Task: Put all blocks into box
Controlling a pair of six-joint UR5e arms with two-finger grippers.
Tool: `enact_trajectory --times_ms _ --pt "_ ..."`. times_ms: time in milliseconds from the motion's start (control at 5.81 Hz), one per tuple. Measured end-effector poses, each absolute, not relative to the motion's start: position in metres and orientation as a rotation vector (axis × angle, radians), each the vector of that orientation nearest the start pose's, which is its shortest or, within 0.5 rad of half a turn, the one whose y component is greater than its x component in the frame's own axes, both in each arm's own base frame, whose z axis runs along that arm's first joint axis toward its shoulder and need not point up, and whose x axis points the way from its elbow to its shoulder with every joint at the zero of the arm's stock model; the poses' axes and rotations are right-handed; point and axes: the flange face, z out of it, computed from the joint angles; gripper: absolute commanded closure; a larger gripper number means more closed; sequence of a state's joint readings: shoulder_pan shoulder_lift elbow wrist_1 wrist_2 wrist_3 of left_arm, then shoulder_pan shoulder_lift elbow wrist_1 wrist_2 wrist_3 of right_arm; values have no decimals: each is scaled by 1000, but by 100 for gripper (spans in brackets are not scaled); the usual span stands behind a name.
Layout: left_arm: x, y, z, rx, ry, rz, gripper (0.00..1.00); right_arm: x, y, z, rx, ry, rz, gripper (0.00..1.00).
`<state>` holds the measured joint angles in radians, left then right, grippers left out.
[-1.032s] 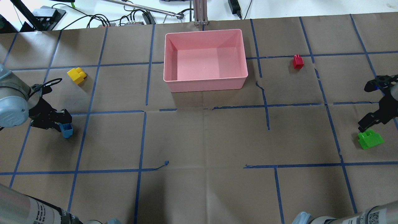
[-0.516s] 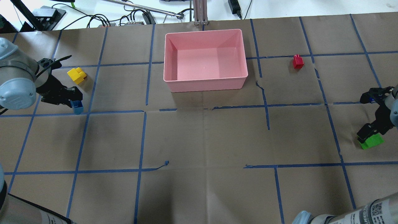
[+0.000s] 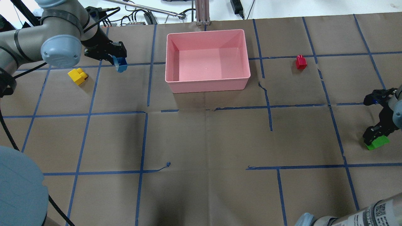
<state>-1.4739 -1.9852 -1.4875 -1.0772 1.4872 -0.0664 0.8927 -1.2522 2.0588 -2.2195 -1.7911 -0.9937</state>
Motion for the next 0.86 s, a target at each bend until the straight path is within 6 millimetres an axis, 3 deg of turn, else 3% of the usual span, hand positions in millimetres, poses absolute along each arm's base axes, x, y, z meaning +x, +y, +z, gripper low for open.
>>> enact_trajectory --times_ms 344,516,688,860 --pt "-150 -692 346 -516 3260 -284 100 -222 -459 187 -502 3132 380 70" --pt "-183 -696 340 -542 3295 -276 88 -224 -477 213 -470 3156 276 70" --pt "-221 -694 323 -504 3321 -272 10 -216 -505 252 -428 3163 141 70" --pt "-255 -692 306 -439 3327 -311 1 -194 -539 295 -386 3173 64 70"
